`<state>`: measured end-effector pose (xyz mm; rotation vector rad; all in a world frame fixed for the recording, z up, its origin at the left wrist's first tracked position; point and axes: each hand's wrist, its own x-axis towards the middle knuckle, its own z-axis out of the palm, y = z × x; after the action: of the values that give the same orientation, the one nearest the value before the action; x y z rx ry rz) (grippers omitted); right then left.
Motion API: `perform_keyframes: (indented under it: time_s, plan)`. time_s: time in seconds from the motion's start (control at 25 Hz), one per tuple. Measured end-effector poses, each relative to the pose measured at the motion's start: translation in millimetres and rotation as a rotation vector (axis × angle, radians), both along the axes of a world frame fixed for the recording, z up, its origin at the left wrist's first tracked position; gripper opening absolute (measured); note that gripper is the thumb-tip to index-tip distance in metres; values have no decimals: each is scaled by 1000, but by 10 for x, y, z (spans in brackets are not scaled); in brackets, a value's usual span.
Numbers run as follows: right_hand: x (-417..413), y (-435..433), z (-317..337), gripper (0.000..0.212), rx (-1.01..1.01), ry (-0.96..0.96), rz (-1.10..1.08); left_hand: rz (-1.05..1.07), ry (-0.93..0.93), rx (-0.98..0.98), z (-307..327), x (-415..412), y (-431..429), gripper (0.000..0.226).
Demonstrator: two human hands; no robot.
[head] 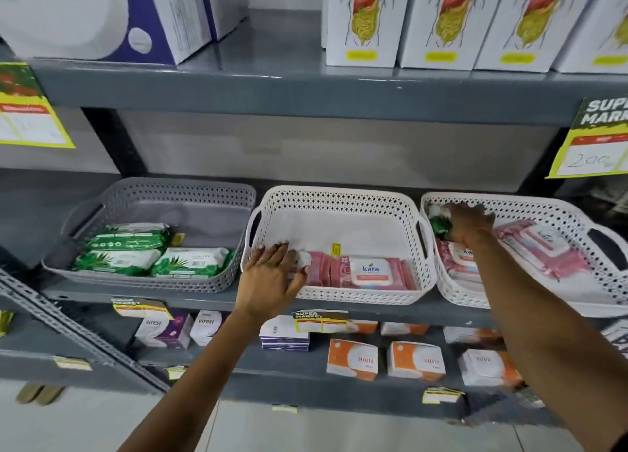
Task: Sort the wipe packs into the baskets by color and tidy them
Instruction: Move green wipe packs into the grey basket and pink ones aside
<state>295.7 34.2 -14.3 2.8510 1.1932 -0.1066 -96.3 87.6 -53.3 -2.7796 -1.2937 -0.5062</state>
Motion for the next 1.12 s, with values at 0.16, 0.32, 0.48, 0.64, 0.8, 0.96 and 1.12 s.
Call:
perform_keyframes:
  time_s: [0.16, 0.32, 0.48, 0.64, 0.8, 0.96, 1.12]
  plan:
    - [-469, -78, 50, 70, 686, -92, -176, 53, -23, 59, -13, -142, 23, 73]
    - [-1446, 126, 418, 74, 1085, -162, 103, 244, -36, 94, -9, -684, 202, 70]
    - [-2643, 444, 607, 77, 1247, 132, 465, 496, -152, 12, -16, -1413, 398, 76]
    - [-3593, 909, 428, 79, 1007, 217, 887, 614, -225, -33, -82, -1888, 514, 69]
    - [-4133, 1286, 109, 80, 599, 96, 1044, 604, -229, -49, -154, -1881, 534, 66]
    - [-4187, 1332, -86, 62, 138, 194, 995, 596, -248, -21, -175, -1807, 526, 69]
    - [-3876, 1057, 144, 38, 431, 384, 938, 516, -269, -7, -128, -1466, 394, 67]
